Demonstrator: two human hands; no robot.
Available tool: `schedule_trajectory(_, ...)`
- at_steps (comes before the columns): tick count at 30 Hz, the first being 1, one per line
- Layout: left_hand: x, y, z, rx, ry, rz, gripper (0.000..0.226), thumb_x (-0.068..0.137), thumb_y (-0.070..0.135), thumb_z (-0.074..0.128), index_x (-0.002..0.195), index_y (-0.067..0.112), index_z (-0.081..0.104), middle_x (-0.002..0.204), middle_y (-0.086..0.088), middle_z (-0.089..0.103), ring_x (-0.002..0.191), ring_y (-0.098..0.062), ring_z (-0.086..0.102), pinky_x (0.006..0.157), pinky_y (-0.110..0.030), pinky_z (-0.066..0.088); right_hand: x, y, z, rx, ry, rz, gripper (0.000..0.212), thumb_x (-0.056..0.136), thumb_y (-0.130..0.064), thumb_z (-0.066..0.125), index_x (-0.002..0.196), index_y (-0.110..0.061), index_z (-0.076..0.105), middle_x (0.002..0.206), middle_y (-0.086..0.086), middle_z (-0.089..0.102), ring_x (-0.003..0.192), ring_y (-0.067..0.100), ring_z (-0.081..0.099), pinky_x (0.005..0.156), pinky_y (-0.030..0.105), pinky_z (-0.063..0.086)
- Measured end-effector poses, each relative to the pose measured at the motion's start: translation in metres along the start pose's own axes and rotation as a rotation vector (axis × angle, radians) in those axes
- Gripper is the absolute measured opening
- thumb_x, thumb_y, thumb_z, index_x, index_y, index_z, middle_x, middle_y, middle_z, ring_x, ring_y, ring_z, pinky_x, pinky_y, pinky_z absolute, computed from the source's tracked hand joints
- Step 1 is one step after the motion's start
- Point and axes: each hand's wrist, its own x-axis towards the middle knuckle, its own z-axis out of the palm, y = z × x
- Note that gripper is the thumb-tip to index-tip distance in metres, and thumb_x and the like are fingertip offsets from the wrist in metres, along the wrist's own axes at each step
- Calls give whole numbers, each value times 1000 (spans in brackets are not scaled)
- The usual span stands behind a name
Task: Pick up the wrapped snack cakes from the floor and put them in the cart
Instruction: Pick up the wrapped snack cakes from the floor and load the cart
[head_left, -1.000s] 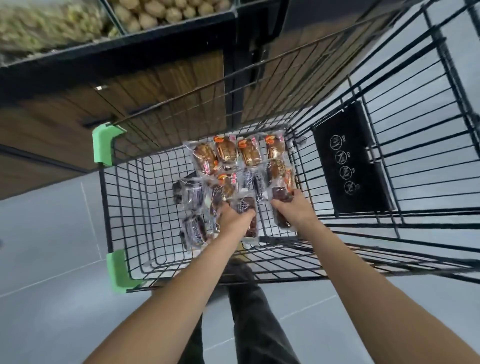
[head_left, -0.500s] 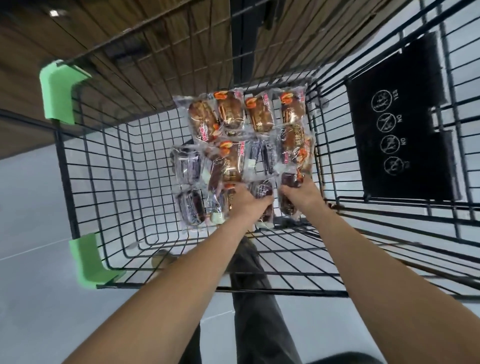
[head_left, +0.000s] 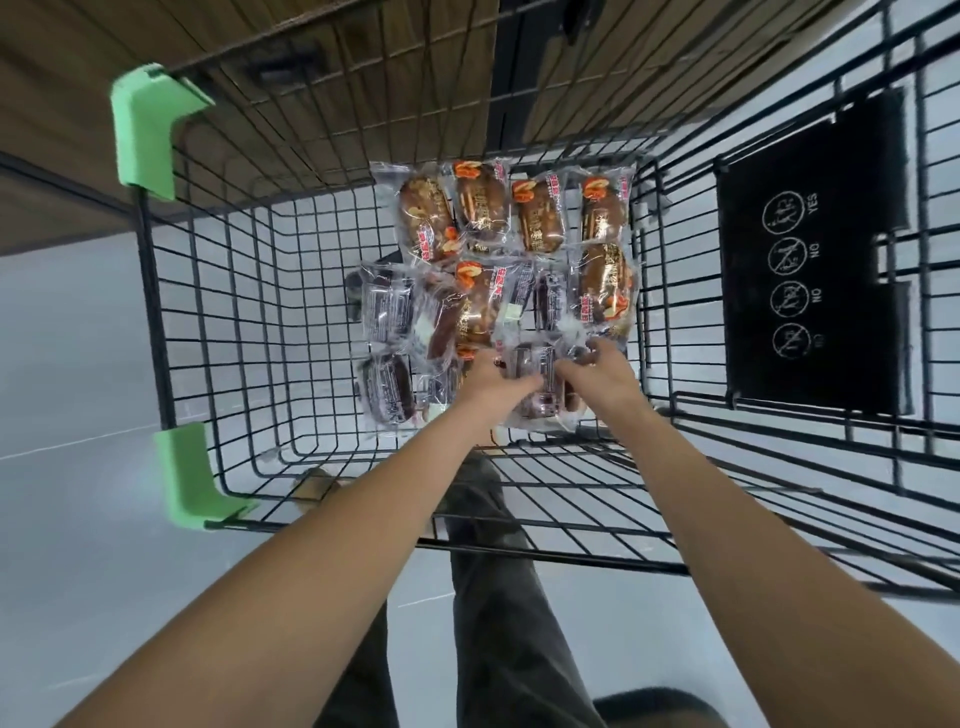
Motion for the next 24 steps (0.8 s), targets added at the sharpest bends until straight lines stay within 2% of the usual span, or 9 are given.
schedule_trajectory(2, -7, 2, -8, -15, 26, 32, 60, 83, 30, 69, 132, 16, 38, 112, 3, 54, 91, -12, 56, 77, -28, 43, -12, -8, 1, 1, -12, -25, 47, 91, -16, 60, 133, -9, 41, 94, -8, 53, 84, 6, 55, 75, 26, 41)
schedule_trajectory(4, -19, 2, -19, -49, 45, 81, 61, 85, 26, 67, 136, 16, 36, 115, 3, 54, 70, 0, 52, 61, -20, 41, -28, -18, 4, -16, -24, -59, 53, 91, -17, 60, 138, -8, 37, 113, 1, 56, 96, 14, 57, 80, 30, 44)
schedule_trajectory(6, -35, 4, -31, -126, 68, 146, 61, 86, 17, 65, 139, 15, 35, 119, 3, 54, 67, 2, 57, 54, -14, 44, -47, -33, 10, -33, -36, -100, 53, 91, -16, 60, 139, -7, 37, 121, 7, 55, 104, 23, 58, 81, 32, 50)
schedule_trajectory(9, -65, 6, -58, -261, 192, 266, 56, 86, 10, 63, 136, 15, 41, 124, 3, 56, 96, -4, 58, 79, -20, 51, -81, -65, 23, -67, -59, -206, 49, 92, -18, 59, 137, -8, 40, 107, -1, 57, 89, 19, 61, 68, 33, 51)
schedule_trajectory(12, -102, 2, -98, -379, 326, 375, 50, 87, 13, 63, 132, 23, 45, 118, 13, 57, 91, 13, 56, 69, -8, 47, -113, -102, 38, -78, -77, -337, 47, 93, -21, 58, 137, -15, 43, 110, -9, 57, 98, 16, 60, 84, 32, 52)
schedule_trajectory(14, -130, -4, -130, -448, 379, 436, 49, 88, 12, 62, 133, 22, 44, 119, 14, 56, 90, 16, 53, 75, -7, 46, -135, -130, 49, -58, -123, -417, 48, 93, -23, 58, 138, -19, 42, 113, -12, 58, 102, 3, 56, 90, 26, 48)
schedule_trajectory(19, -206, -28, -213, -662, 585, 488, 49, 91, 10, 59, 136, 11, 41, 128, 2, 50, 104, -4, 51, 87, -14, 42, -202, -204, 93, -124, -243, -599, 38, 92, -29, 62, 127, -21, 51, 106, -15, 62, 100, -1, 58, 91, 29, 49)
schedule_trajectory(22, -249, -58, -254, -801, 704, 467, 46, 91, 12, 58, 135, 12, 43, 136, -2, 49, 118, -15, 50, 99, -30, 39, -247, -239, 134, -186, -359, -683, 33, 91, -23, 62, 123, -19, 53, 108, -2, 66, 104, 11, 61, 98, 38, 48)
schedule_trajectory(24, -275, -84, -275, -899, 779, 452, 46, 92, 14, 58, 135, 13, 44, 138, -3, 48, 124, -16, 48, 100, -30, 38, -277, -256, 167, -230, -429, -730, 33, 90, -17, 61, 122, -15, 54, 110, 8, 66, 103, 16, 61, 97, 38, 49)
